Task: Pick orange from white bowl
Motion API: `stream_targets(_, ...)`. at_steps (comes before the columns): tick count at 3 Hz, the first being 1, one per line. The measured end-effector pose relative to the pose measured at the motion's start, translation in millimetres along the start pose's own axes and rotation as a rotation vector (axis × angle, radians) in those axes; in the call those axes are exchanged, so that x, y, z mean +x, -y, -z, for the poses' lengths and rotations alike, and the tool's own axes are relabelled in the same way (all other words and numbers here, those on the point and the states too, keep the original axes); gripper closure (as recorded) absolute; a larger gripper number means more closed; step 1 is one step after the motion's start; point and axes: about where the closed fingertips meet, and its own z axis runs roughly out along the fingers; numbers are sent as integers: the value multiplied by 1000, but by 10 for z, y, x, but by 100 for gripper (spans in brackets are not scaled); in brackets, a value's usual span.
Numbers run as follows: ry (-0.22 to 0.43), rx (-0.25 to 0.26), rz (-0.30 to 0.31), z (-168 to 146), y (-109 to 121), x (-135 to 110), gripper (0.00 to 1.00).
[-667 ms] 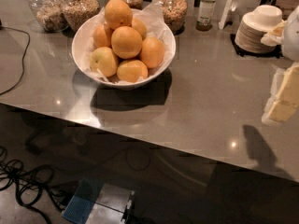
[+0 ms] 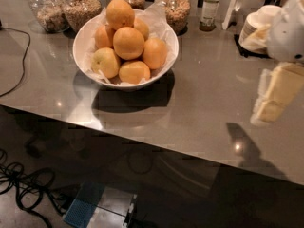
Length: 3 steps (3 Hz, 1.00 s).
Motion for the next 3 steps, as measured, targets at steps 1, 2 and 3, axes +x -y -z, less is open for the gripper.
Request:
stream_targets(1,194,-151,147,-254,22,-678,0)
stream_targets(2,395,-215,222,-285,-31,-1364,0)
stream_targets(3,506,-159,179,-252,3,-1749,0)
